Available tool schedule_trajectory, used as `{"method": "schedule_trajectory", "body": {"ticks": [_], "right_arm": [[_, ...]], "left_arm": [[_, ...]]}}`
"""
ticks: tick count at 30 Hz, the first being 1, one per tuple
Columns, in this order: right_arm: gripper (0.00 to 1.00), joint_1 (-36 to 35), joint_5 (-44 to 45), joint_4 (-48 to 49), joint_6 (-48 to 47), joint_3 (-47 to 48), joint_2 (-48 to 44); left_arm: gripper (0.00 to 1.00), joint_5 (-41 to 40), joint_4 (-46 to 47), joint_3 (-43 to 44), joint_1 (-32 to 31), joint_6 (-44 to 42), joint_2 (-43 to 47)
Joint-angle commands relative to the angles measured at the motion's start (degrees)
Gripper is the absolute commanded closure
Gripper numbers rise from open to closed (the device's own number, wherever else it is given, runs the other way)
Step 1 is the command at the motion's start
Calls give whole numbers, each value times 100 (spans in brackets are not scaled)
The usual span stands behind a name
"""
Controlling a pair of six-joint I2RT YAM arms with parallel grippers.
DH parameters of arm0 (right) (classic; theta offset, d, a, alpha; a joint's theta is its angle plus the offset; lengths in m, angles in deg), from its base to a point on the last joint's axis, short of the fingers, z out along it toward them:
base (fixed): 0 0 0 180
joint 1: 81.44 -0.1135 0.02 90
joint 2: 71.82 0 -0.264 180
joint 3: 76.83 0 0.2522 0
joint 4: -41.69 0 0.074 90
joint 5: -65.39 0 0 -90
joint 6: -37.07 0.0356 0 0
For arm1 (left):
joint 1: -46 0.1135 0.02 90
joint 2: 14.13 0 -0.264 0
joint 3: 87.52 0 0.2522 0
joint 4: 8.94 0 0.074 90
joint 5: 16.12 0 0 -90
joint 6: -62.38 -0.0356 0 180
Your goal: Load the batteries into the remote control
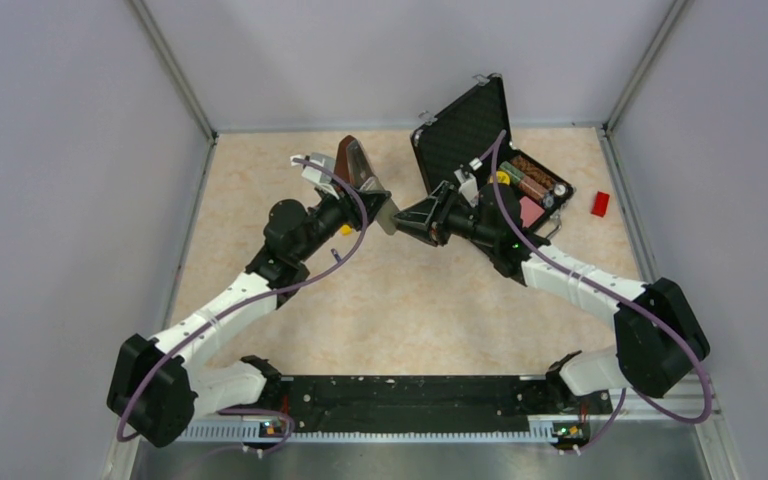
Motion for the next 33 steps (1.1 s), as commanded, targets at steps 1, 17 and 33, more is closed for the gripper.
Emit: {"method": "schedule_trajectory", "body": {"ticks": [1,17,33], "right_arm": [[59,-44,32,651,21,47,131],[59,-48,-40,1556,132,-381,52],[61,-43,152,771,85,-137,-124]], "left_arm": [[100,717,813,225,-154,901,17],[100,591,818,154,-83,1068,123],[100,529,539,199,-100,132,232]]}}
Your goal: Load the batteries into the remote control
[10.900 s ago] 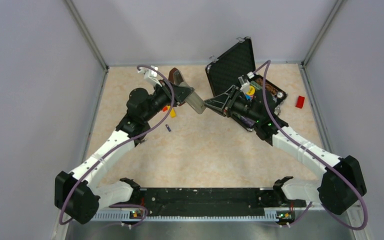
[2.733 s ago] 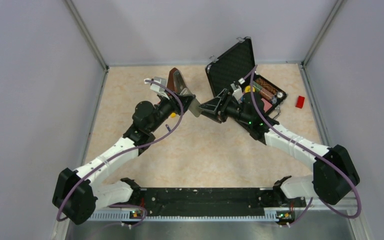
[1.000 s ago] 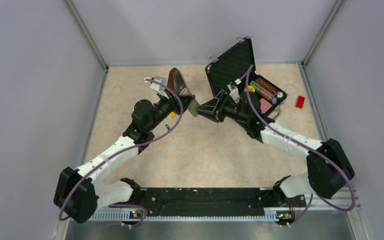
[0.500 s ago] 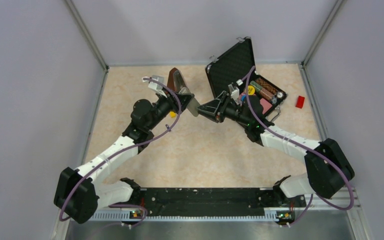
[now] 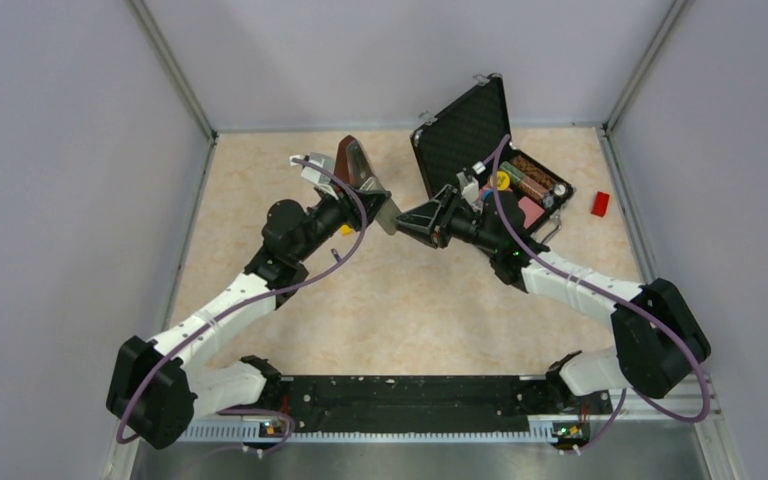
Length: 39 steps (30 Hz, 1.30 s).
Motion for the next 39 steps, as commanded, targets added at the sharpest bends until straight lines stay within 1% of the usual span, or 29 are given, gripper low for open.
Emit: {"method": "schedule_trajectory", "body": {"ticks": [1,13,18,30,39], "right_arm": [[62,-73,202,-139,-93,293,-92],[64,-68,185,-220,-212,410,98],[64,-71,206,-225,-231,443,171],[64,-51,232,-358,-239,476,290],[64,-16,86,468,-113,296,365]], "left_arm": [[100,443,511,199,-150,104,194],[100,726,546,304,-150,212,94],[100,930,642,376,-154,469,4],[100,1115,1056,415,-150,1008,-15],[100,1432,1407,415,-150,1716,-109]]}}
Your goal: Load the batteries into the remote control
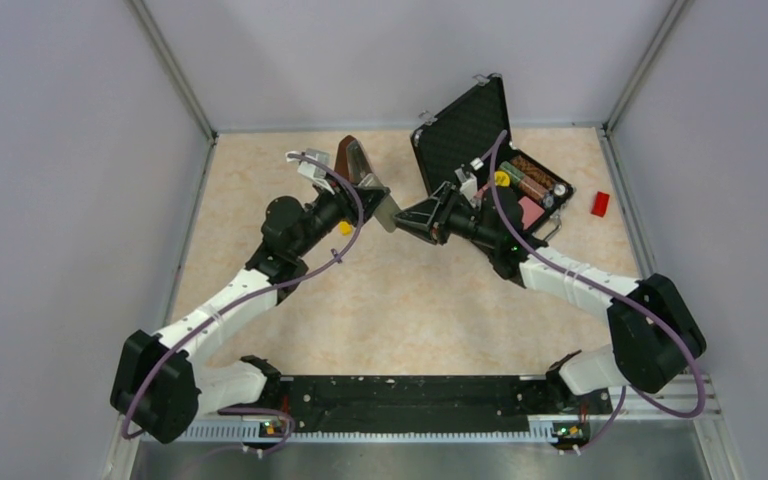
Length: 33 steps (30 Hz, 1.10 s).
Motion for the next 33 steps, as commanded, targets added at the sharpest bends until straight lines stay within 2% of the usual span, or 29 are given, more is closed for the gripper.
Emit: {"method": "schedule_trajectory", "body": {"ticks": [1,5,10,13,21,33], "right_arm": [[64,-61,163,753,6,85,217],[64,-67,157,840,43,49,213],[64,-69,265,2,-103,218,178],[60,-61,274,-204,-117,280,228],[59,-63,301,-532,-252,458,254],[65,-62,447,-683,-354,521,331]], "left_arm": [[100,1239,1232,395,-285,1326,59],[100,1216,1237,364,-286,1256,88],[100,916,777,397,-285,533,313],[100,1055,620,497,-285,292,319],[100,1167,500,562,-337,140,246],[100,1394,545,644,-373,264,180]]}}
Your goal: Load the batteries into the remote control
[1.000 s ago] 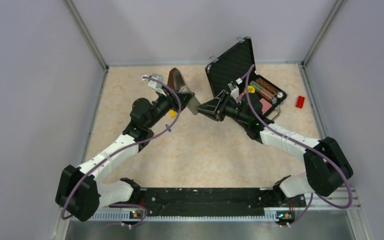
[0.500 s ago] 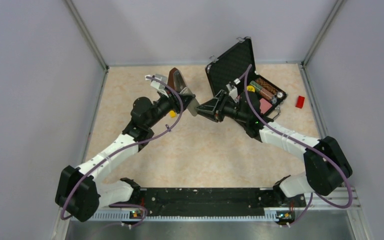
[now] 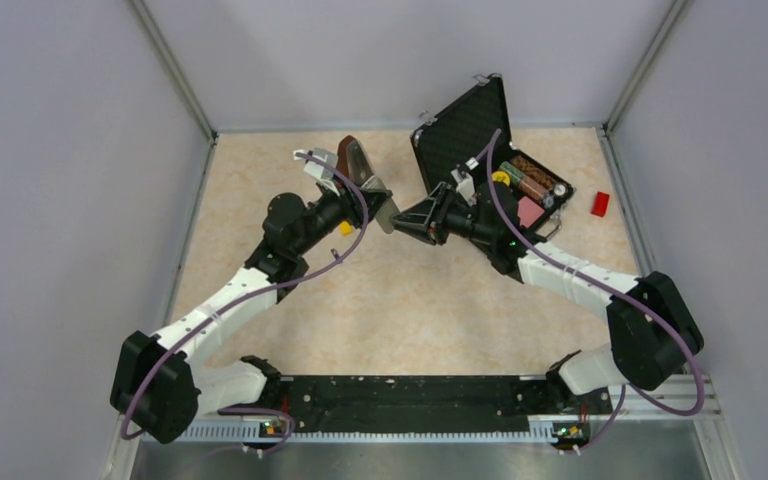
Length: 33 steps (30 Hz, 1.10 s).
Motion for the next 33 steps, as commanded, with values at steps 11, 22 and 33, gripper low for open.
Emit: {"method": "schedule_trajectory", "body": {"ticks": [11,22,33], "right_arm": [[64,-71,526,722,-211,-27,253],[62,-48,438,1837,6,-327,286],[60,5,376,3045,414,-623,375]], "left_arm": [[100,1532,1270,564,-351,1840,-32],[100,1575,1321,589,-354,2079,-65],[100,1535,1213,560,-353,2143,-72]]}}
